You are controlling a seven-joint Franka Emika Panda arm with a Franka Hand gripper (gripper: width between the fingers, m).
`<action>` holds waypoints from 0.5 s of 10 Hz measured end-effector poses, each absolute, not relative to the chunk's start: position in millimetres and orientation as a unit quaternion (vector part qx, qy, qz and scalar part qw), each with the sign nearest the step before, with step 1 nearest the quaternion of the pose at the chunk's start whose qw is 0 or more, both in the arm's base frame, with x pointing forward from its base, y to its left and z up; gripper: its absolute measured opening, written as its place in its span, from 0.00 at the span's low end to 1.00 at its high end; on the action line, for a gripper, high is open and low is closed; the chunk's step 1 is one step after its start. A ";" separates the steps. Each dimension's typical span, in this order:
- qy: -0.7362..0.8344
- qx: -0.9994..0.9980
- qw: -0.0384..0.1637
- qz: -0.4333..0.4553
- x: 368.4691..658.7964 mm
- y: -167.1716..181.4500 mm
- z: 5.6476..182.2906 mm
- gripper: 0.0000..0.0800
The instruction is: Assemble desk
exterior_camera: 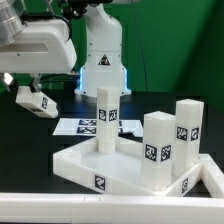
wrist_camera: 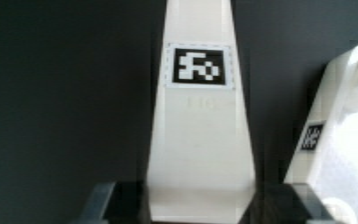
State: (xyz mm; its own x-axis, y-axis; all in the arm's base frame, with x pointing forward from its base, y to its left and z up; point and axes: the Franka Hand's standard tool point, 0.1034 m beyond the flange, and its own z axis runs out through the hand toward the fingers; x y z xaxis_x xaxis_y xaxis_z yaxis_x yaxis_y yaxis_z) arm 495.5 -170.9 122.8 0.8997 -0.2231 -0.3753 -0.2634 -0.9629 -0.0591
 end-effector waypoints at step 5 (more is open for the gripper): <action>0.105 -0.994 0.012 0.006 532.0 -154.9 151.8 0.35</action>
Offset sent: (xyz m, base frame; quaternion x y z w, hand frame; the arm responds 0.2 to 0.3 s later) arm 0.0243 0.0171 0.0321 -0.0282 0.1903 -0.0041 0.9813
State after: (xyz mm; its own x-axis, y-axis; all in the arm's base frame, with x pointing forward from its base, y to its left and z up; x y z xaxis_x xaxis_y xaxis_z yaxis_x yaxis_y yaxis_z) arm 532.0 -154.9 151.8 0.9777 -0.2096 -0.0144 -0.2098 -0.9775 -0.0234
